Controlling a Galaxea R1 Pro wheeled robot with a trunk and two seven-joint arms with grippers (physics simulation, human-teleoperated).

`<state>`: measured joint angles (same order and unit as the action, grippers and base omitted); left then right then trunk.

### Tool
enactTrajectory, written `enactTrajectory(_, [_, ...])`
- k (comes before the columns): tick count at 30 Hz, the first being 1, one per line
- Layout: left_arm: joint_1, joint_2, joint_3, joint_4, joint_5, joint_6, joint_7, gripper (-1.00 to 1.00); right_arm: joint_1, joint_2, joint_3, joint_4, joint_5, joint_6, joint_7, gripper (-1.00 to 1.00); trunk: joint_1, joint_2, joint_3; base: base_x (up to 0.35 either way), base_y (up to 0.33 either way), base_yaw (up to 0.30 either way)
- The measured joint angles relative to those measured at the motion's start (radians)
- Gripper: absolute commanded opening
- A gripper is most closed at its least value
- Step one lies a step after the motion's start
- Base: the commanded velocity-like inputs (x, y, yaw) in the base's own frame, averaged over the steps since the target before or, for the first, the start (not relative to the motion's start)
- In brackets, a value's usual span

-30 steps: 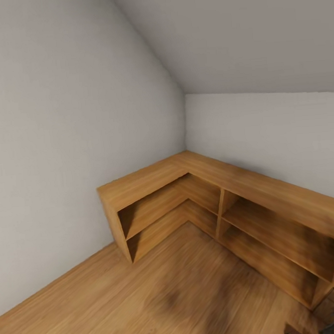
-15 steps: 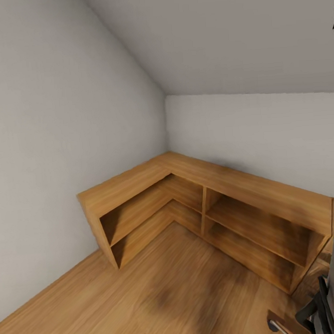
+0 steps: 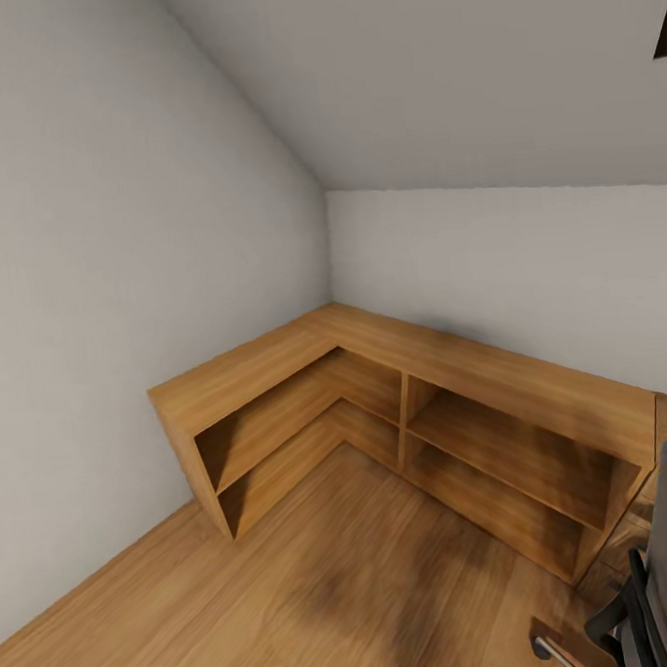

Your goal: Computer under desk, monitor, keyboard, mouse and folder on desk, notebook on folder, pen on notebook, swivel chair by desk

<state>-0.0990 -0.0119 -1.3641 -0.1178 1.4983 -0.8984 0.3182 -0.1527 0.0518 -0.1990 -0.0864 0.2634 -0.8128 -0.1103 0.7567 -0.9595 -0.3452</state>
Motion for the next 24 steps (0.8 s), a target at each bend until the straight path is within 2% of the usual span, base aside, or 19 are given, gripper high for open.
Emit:
enactTrajectory(14, [0.000,-0.008,0.001,0.000,0.001,-0.002,0.002,1.00,0.000,0.000,0.000,0.001,0.000,0.000,0.001,1.00,0.000,0.000,0.000,0.011,0.009,0.000])
enactTrajectory(24, [0.000,0.001,0.003,0.004,0.004,-0.002,0.001,1.00,0.000,0.000,0.000,0.000,0.000,0.000,0.001,1.00,0.000,0.000,0.000,0.205,0.158,0.000])
